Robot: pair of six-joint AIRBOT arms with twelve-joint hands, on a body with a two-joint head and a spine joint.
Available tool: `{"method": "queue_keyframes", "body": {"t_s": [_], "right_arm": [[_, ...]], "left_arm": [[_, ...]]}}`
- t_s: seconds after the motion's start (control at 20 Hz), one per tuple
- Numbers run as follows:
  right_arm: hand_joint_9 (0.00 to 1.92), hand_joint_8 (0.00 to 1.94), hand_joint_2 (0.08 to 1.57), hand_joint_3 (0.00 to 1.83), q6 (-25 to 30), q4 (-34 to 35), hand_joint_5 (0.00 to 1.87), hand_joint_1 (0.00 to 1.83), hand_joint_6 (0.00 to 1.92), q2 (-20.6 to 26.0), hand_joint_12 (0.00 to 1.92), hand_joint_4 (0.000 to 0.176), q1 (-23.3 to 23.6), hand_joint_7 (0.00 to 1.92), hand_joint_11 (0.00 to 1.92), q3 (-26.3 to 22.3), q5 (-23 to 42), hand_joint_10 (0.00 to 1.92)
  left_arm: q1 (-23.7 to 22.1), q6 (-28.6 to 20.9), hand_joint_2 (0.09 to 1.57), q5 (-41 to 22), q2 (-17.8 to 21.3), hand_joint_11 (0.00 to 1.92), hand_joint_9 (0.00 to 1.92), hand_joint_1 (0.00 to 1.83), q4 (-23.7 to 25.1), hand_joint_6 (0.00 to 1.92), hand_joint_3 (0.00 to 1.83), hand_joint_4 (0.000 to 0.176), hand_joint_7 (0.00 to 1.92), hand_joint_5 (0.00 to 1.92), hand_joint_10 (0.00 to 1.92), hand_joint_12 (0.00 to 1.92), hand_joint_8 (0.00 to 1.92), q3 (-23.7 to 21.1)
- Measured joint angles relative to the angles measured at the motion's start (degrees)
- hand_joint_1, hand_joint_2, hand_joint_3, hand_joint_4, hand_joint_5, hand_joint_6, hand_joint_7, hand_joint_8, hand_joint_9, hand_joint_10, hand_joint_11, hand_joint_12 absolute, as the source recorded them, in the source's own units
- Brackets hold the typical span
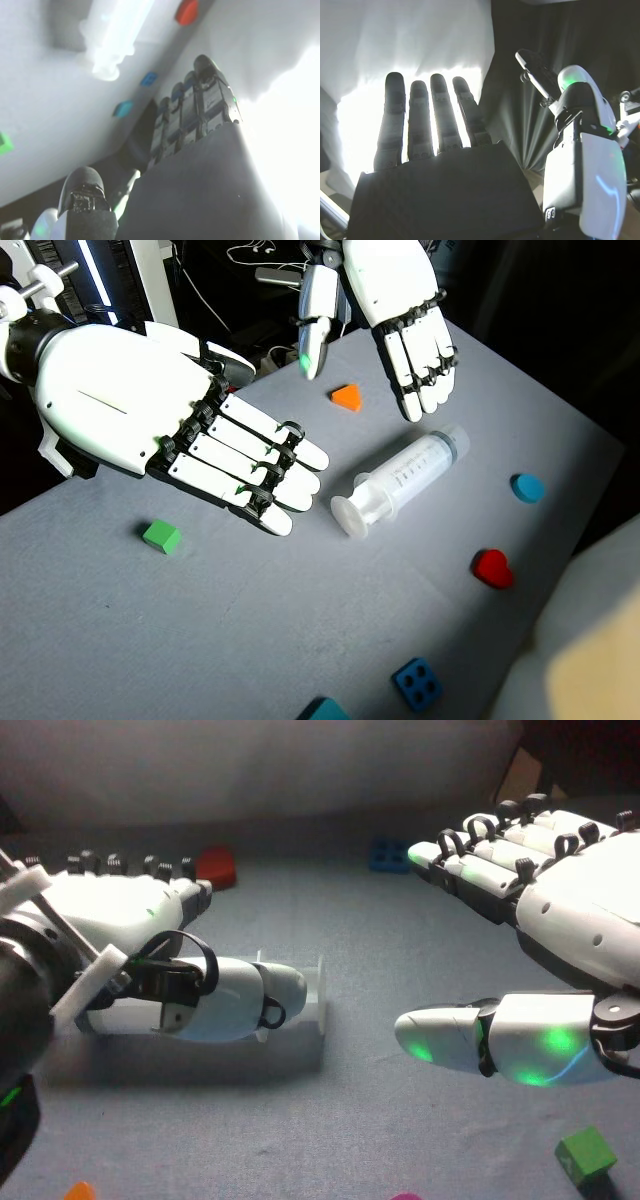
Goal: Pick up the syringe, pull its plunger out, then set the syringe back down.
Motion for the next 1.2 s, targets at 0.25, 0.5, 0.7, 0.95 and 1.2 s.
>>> {"method": "queue_keyframes", "body": {"t_s": [0.25, 0.5, 0.7, 0.95, 1.2], "right_arm": [[0.02, 0.0, 0.98, 0.0, -1.0, 0.4, 0.05, 0.0, 0.0, 0.0, 0.54, 0.0, 0.4, 0.08, 0.0, -1.1, 1.3, 0.0], [0.04, 0.0, 0.98, 0.0, -6.3, 0.5, 0.06, 0.0, 0.0, 0.0, 0.58, 0.0, 0.7, 0.1, 0.0, -2.8, 4.0, 0.01], [0.05, 0.0, 0.98, 0.0, -10.5, 0.8, 0.05, 0.0, 0.0, 0.1, 0.56, 0.0, 0.7, 0.09, 0.0, -2.9, 4.1, 0.0], [0.05, 0.0, 0.97, 0.0, -11.9, 4.4, 0.06, 0.03, 0.0, 0.0, 0.55, 0.0, -0.4, 0.09, 0.0, -3.0, 6.1, 0.0], [0.06, 0.0, 0.97, 0.0, -13.8, 4.5, 0.07, 0.02, 0.0, 0.1, 0.47, 0.0, 4.1, 0.11, 0.0, -3.1, 6.1, 0.0]], "left_arm": [[5.3, -1.7, 1.02, -4.9, -5.8, 0.0, 0.06, 0.4, 5.2, 0.0, 0.0, 0.0, 0.1, 0.08, 0.0, 0.3, 0.0, 5.7], [8.8, -5.4, 0.97, -7.0, -7.3, 0.0, 0.07, 0.85, 7.7, 0.0, 0.0, 0.0, 0.1, 0.09, 0.0, 0.21, 0.0, 7.4], [11.6, -7.5, 0.95, -6.4, -8.3, 0.0, 0.07, 0.98, 8.2, 0.01, 0.0, 0.0, 0.11, 0.15, 0.0, 0.17, 0.01, 9.7], [12.4, -8.0, 0.96, -6.5, -10.2, 0.0, 0.07, 1.01, 9.1, 0.0, 0.0, 0.0, 0.12, 0.15, 0.0, 0.13, 0.0, 14.3], [13.7, -8.1, 0.95, -6.1, -12.6, 0.0, 0.07, 1.0, 8.9, 0.0, 0.0, 0.0, 0.11, 0.15, 0.0, 0.13, 0.0, 18.2]]}}
